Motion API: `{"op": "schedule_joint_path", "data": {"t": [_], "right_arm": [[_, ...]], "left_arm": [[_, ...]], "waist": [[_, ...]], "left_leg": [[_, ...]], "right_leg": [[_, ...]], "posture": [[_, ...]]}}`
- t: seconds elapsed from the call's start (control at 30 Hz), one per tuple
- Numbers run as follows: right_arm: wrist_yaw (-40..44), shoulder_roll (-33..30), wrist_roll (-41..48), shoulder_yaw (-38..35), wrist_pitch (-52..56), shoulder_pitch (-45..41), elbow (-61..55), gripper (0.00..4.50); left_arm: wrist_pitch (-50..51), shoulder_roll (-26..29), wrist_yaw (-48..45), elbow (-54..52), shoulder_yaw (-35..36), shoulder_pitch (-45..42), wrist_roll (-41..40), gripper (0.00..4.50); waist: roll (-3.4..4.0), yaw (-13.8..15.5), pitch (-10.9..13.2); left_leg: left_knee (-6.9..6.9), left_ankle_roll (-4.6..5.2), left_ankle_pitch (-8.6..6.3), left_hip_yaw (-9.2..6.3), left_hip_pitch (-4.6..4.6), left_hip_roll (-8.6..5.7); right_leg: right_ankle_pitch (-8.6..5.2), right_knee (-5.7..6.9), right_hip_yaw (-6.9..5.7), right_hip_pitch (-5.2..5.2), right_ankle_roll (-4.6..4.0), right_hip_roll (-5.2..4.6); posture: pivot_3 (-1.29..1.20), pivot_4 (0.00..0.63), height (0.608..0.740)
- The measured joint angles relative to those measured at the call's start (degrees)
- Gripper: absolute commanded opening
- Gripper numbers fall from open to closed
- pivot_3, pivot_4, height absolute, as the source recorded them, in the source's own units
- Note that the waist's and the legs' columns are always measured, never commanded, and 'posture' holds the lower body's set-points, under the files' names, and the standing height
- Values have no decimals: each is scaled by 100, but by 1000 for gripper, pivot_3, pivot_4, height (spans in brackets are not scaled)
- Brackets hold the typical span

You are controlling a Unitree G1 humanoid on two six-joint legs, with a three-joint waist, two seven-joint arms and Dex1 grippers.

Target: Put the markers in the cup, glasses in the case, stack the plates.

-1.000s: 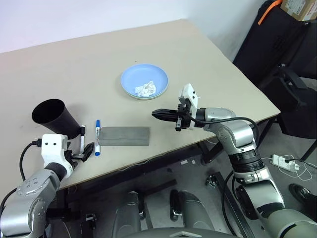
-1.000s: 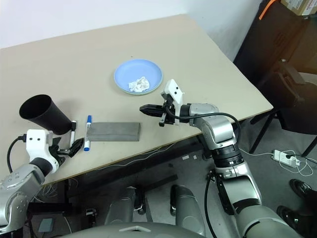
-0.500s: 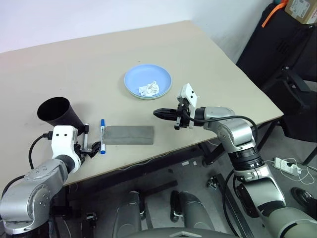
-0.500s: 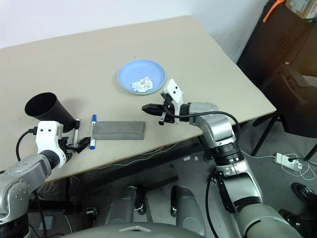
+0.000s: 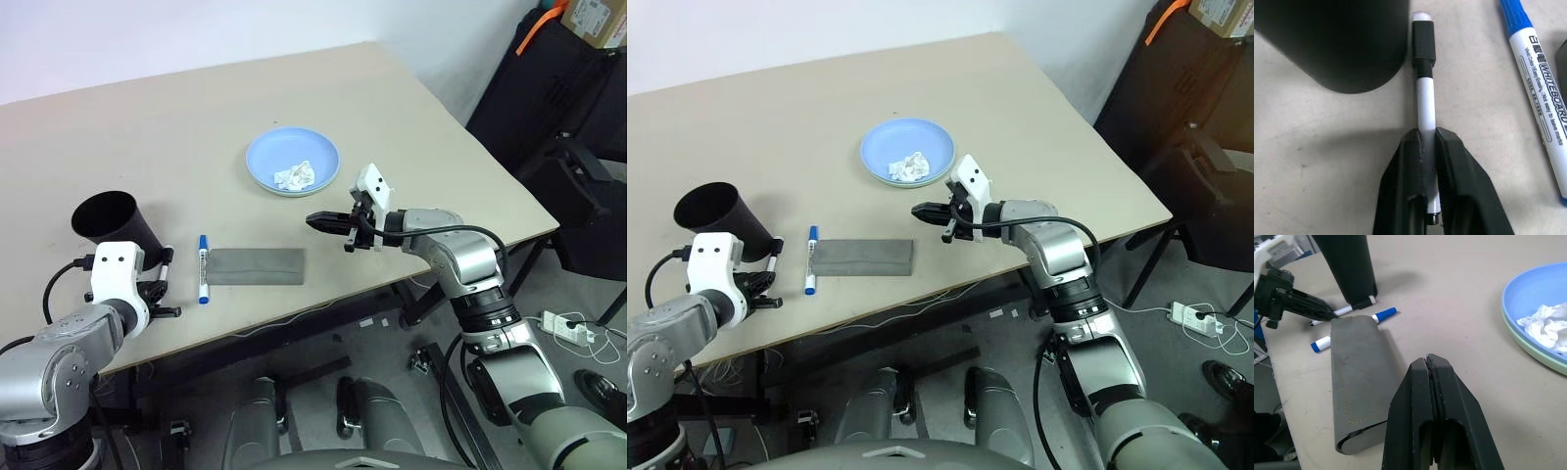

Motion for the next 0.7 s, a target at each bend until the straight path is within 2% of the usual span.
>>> {"op": "schedule_joint_path", "data": {"t": [0.27, 0.37, 0.53, 0.7], "right_arm": [[-46, -5, -99, 31, -28, -28, 127, 0], [-46, 0, -99, 33, -37, -36, 152, 0], [-27, 6, -89, 27, -59, -57, 177, 0], [181, -43, 93, 14, 53, -60, 157, 0]], "left_arm": [[53, 358, -557, -192, 28, 278, -95, 23], [-315, 423, -1049, -271, 5, 509, -275, 23], [-1921, 446, -1905, -322, -17, 1209, -319, 23], [-2963, 128, -2167, -276, 188, 1216, -443, 23]], "waist": [[1, -6, 0], [1, -1, 0], [1, -6, 1], [1, 7, 1]], "left_leg": [[-20, 0, 0, 5, -2, -2], [-20, 0, 0, 5, -9, -1], [-32, 0, 0, 10, -20, 8], [-57, 0, 0, 10, -17, -3]], "right_leg": [[-1, -10, 4, -9, -1, 1], [-1, -14, 3, -21, -1, -1], [1, -21, 5, -27, -2, -2], [0, -32, 1, -28, -3, -2]], "posture": [[0, 150, 719], [0, 150, 719], [0, 150, 719], [0, 150, 719]]}}
